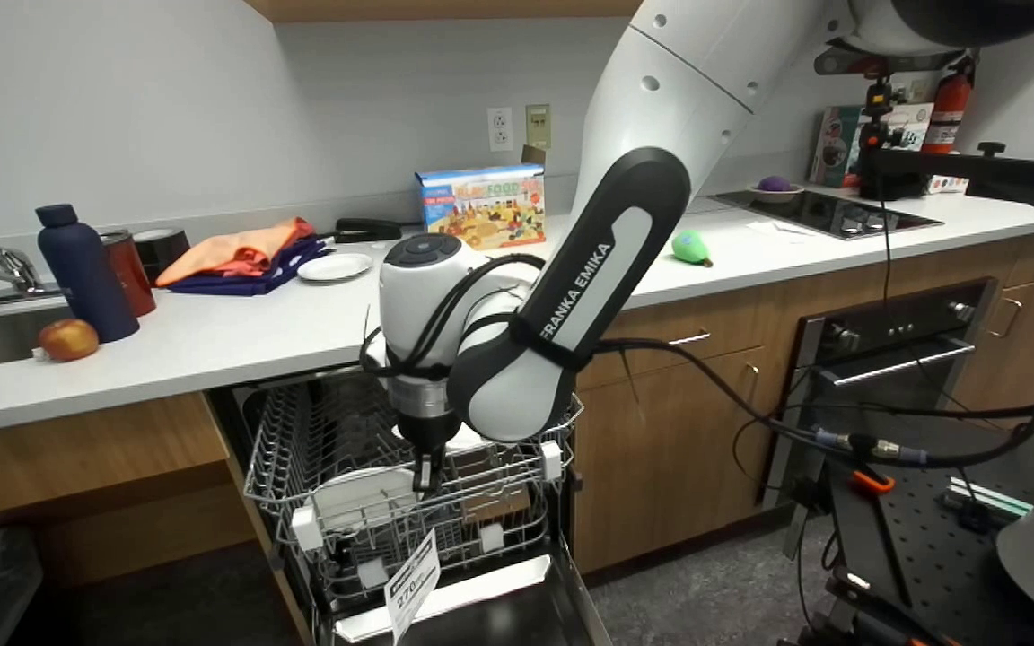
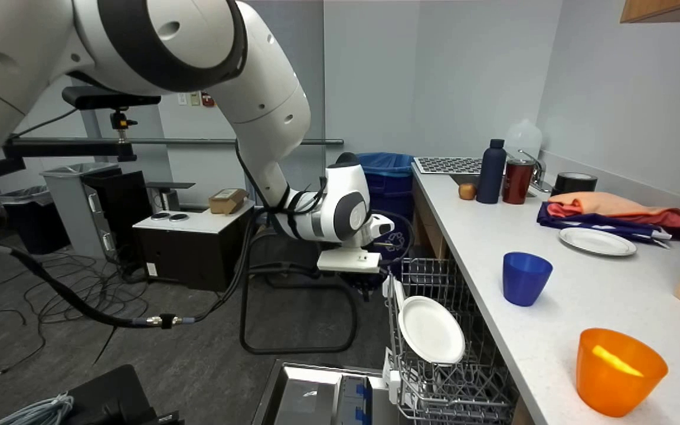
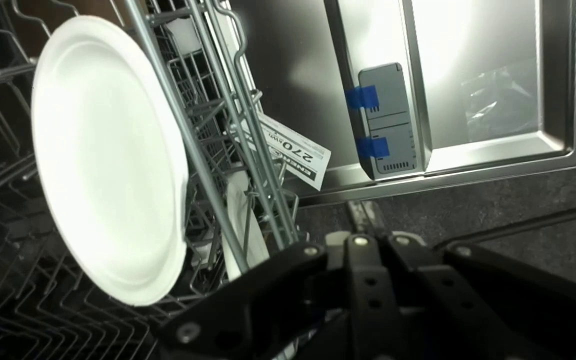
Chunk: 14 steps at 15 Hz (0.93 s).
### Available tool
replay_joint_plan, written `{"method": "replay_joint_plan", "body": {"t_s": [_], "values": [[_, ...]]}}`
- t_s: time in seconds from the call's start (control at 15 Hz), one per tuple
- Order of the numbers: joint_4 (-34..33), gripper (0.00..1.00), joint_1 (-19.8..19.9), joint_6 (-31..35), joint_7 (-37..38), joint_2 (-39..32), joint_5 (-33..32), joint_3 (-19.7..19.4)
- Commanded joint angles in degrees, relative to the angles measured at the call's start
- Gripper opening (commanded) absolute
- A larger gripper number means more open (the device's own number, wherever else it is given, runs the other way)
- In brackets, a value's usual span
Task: Close the top drawer of the dishwasher
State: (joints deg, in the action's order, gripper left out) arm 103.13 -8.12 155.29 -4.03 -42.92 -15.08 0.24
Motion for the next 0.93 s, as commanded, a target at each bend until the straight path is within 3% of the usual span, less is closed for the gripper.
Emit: {"method": "replay_joint_plan", "body": {"t_s": [0.0,0.87], "values": [[-2.8,0.0,-0.9,-1.7,0.3,-3.2,-0.4,-2.0],[-8.1,0.0,-1.1,-1.9,1.4,-7.7,-3.2,-9.2]]}}
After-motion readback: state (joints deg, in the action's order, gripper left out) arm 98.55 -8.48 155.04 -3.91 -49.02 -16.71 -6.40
